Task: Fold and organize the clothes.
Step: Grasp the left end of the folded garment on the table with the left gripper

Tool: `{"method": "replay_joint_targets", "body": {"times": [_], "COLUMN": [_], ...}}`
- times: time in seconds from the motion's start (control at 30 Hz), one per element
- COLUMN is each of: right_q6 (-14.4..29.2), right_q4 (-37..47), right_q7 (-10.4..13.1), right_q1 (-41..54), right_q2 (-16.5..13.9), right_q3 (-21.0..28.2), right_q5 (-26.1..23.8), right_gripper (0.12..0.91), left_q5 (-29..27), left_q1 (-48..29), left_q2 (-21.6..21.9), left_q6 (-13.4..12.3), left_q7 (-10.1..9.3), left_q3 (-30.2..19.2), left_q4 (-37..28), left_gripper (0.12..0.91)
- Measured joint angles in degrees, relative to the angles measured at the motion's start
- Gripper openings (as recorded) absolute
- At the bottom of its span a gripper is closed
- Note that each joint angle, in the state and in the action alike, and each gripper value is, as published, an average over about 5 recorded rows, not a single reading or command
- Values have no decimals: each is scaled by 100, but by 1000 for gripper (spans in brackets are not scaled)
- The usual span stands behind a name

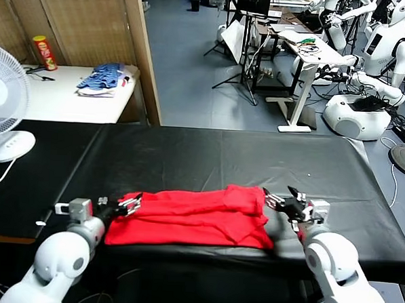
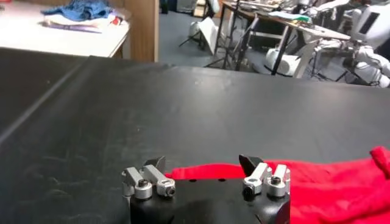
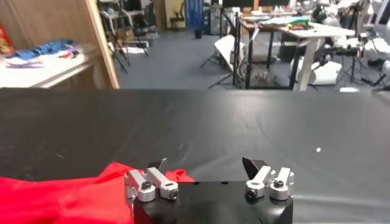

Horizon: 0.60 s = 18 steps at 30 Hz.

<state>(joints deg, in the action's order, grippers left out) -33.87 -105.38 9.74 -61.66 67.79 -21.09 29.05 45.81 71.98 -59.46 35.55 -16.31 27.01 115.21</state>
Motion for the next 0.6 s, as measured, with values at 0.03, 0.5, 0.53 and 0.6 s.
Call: {"method": "replay_joint_targets", "body": {"times": [0.03, 0.5, 0.53, 0.6], "right_q6": [7, 63, 102, 212], "right_q4": [84, 454, 457, 475], "right_q7": [6, 131, 177, 282], "right_q1": [53, 143, 123, 84], "right_q2": [50, 428, 450, 493], "right_q3": [47, 302, 314, 340], "right_q5": [-29, -401, -462, -603], "right_gripper": [798, 272, 229, 162], "left_q5": [25, 238, 165, -44], "left_q1": [-35, -144, -145, -145], "left_q2": [-19, -91, -104, -137], "left_q6": [-4, -38, -77, -210], "left_q7": [-2, -42, -44, -36], "left_q3": [-2, 10, -1, -37], "left_q4": [-68, -590, -617, -672], "left_gripper": [798, 374, 307, 213]}}
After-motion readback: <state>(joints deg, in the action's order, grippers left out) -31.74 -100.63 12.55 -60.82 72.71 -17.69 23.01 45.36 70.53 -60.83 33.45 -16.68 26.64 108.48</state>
